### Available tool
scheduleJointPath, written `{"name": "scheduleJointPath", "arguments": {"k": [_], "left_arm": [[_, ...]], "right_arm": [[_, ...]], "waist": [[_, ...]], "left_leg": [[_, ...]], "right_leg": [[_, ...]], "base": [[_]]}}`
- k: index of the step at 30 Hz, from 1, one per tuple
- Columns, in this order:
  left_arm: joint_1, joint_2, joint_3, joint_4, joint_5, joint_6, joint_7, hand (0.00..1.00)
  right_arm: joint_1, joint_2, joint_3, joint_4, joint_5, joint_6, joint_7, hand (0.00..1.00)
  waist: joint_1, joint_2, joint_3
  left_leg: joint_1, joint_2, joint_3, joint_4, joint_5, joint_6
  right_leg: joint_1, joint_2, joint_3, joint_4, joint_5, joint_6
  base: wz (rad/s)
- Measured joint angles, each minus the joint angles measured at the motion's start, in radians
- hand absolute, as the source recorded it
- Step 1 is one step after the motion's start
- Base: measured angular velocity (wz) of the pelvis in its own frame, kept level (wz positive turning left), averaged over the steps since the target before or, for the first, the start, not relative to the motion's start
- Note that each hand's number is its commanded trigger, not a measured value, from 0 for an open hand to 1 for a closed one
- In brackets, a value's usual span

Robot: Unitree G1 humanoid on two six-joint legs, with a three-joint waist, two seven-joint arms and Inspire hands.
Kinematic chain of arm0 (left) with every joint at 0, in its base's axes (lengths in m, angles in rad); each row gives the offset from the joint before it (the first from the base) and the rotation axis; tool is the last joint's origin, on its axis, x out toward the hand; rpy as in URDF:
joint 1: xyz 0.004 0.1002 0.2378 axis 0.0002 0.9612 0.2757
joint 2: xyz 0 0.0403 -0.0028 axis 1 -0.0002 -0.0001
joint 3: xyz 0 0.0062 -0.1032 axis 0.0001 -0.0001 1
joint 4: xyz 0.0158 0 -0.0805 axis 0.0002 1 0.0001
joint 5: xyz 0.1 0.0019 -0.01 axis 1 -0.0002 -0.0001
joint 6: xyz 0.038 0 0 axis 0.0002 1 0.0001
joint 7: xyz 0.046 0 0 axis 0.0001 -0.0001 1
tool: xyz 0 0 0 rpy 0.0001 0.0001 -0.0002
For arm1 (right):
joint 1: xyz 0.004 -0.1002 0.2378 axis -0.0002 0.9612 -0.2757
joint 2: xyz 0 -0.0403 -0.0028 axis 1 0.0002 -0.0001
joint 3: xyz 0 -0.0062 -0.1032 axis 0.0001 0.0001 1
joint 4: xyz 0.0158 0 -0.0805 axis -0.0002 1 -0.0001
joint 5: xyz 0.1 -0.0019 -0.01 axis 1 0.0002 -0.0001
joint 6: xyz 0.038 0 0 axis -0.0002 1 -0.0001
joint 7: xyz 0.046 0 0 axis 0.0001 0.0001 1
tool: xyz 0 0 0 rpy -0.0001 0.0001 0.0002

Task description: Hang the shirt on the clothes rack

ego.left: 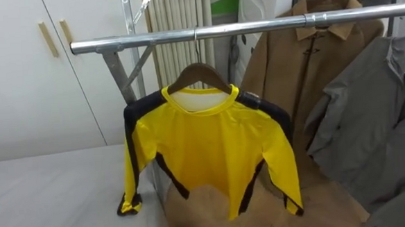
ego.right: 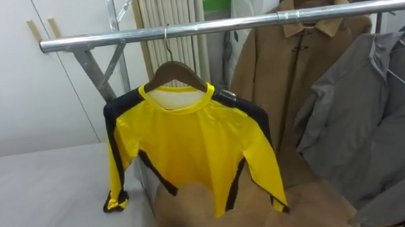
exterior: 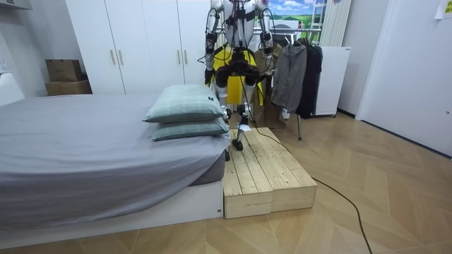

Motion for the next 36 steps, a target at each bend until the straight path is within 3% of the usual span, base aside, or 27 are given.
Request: {"name": "scheduleJointPath", "arguments": {"k": [13, 19, 21, 23, 25, 26, 27, 28, 29, 30, 32, 33, 34, 35, 36], "left_arm": [[0.000, 0.000, 0.000, 0.012, 0.000, 0.001, -0.010, 0.00], [-0.006, 0.000, 0.000, 0.012, -0.001, 0.002, -0.022, 0.00], [-0.012, 0.000, 0.000, 0.014, 0.001, 0.001, -0.028, 0.00], [-0.023, 0.000, 0.000, 0.018, 0.001, 0.001, -0.029, 0.00], [-0.039, -0.004, -0.002, 0.018, 0.001, 0.001, -0.031, 0.00], [-0.056, -0.011, -0.005, 0.024, 0.000, 0.000, -0.033, 0.00], [-0.067, -0.015, -0.009, 0.027, 0.000, 0.000, -0.039, 0.00], [-0.086, -0.020, -0.023, 0.026, 0.001, 0.000, -0.052, 0.00], [-0.104, -0.028, -0.031, 0.026, 0.000, 0.000, -0.065, 0.00], [-0.115, -0.028, -0.038, 0.030, 0.000, 0.002, -0.074, 0.00], [-0.138, -0.034, -0.062, 0.033, 0.000, 0.015, -0.108, 0.00], [-0.143, -0.034, -0.078, 0.032, 0.000, 0.016, -0.117, 0.00], [-0.151, -0.035, -0.117, 0.024, 0.001, 0.017, -0.133, 0.00], [-0.154, -0.036, -0.129, 0.017, 0.002, 0.015, -0.140, 0.00], [-0.161, -0.043, -0.142, 0.016, 0.005, 0.011, -0.146, 0.00]], "right_arm": [[0.000, 0.006, 0.004, -0.001, 0.003, 0.001, 0.008, 0.00], [-0.001, 0.004, 0.005, -0.029, -0.013, 0.003, 0.017, 0.00], [-0.007, 0.001, 0.007, -0.046, -0.065, 0.003, 0.017, 0.00], [-0.029, -0.008, 0.008, -0.047, -0.104, 0.003, 0.018, 0.00], [-0.060, -0.013, 0.029, -0.047, -0.164, 0.003, 0.015, 0.00], [-0.087, -0.016, 0.044, -0.046, -0.195, 0.000, 0.018, 0.00], [-0.100, -0.020, 0.051, -0.045, -0.205, -0.002, 0.017, 0.00], [-0.126, -0.033, 0.070, -0.040, -0.238, -0.002, 0.015, 0.00], [-0.155, -0.043, 0.090, -0.035, -0.244, -0.002, 0.017, 0.00], [-0.167, -0.043, 0.100, -0.032, -0.244, -0.002, 0.017, 0.00], [-0.198, -0.030, 0.123, -0.018, -0.263, -0.003, 0.016, 0.00], [-0.200, -0.030, 0.128, -0.013, -0.261, -0.004, 0.016, 0.00], [-0.204, -0.029, 0.129, 0.003, -0.256, -0.002, 0.016, 0.00], [-0.205, -0.029, 0.129, 0.005, -0.256, 0.001, 0.014, 0.00], [-0.211, -0.028, 0.126, 0.004, -0.259, 0.002, 0.010, 0.00]], "waist": [[0.017, -0.012, 0.0017], [0.018, -0.010, 0.0025], [0.020, -0.001, 0.0053], [0.028, -0.002, 0.0053], [0.047, -0.004, 0.0052], [0.044, 0.000, 0.0068], [0.042, 0.006, 0.0099], [0.048, 0.016, 0.0111], [0.052, 0.027, 0.0167], [0.050, 0.032, 0.0169], [0.049, 0.031, 0.0170], [0.047, 0.031, 0.0155], [0.047, 0.032, 0.0134], [0.051, 0.032, 0.0125], [0.049, 0.034, 0.0122]], "left_leg": [[0.017, -0.002, 0.003, -0.004, -0.003, 0.005], [0.013, 0.007, -0.007, 0.003, -0.006, 0.007], [0.006, 0.015, -0.020, 0.003, -0.009, 0.013], [-0.014, 0.015, -0.024, 0.019, -0.011, 0.004], [-0.067, 0.009, -0.038, 0.092, -0.021, -0.003], [-0.100, 0.009, -0.052, 0.126, -0.021, -0.003], [-0.117, 0.009, -0.050, 0.139, -0.021, -0.003], [-0.149, 0.014, -0.029, 0.157, -0.017, -0.009], [-0.177, 0.028, 0.029, 0.174, -0.016, -0.010], [-0.195, 0.039, 0.065, 0.181, -0.014, -0.014], [-0.242, 0.061, 0.157, 0.197, 0.018, -0.017], [-0.252, 0.073, 0.190, 0.212, 0.021, -0.018], [-0.253, 0.105, 0.268, 0.291, 0.014, -0.008], [-0.248, 0.118, 0.302, 0.331, 0.009, -0.004], [-0.235, 0.142, 0.338, 0.390, -0.001, 0.007]], "right_leg": [[0.014, 0.000, 0.005, 0.002, -0.005, 0.001], [0.015, -0.005, -0.022, 0.007, -0.012, 0.009], [0.009, -0.011, -0.051, 0.022, -0.021, 0.012], [-0.028, -0.039, -0.124, 0.070, -0.058, 0.017], [-0.067, -0.058, -0.151, 0.115, -0.079, -0.008], [-0.074, -0.071, -0.188, 0.112, -0.075, -0.025], [-0.079, -0.078, -0.208, 0.110, -0.070, -0.046], [-0.093, -0.091, -0.246, 0.111, -0.069, -0.054], [-0.101, -0.101, -0.290, 0.108, -0.072, -0.061], [-0.108, -0.109, -0.317, 0.109, -0.075, -0.065], [-0.115, -0.153, -0.438, 0.108, -0.099, -0.069], [-0.113, -0.166, -0.474, 0.109, -0.111, -0.062], [-0.102, -0.188, -0.540, 0.117, -0.129, -0.063], [-0.099, -0.199, -0.570, 0.124, -0.137, -0.065], [-0.089, -0.218, -0.632, 0.130, -0.148, -0.061]], "base": [[0.00], [0.10], [0.17], [0.16], [0.34], [0.63], [0.90], [1.02], [1.07], [1.29], [1.57], [1.75], [1.44], [1.78], [1.70]]}}
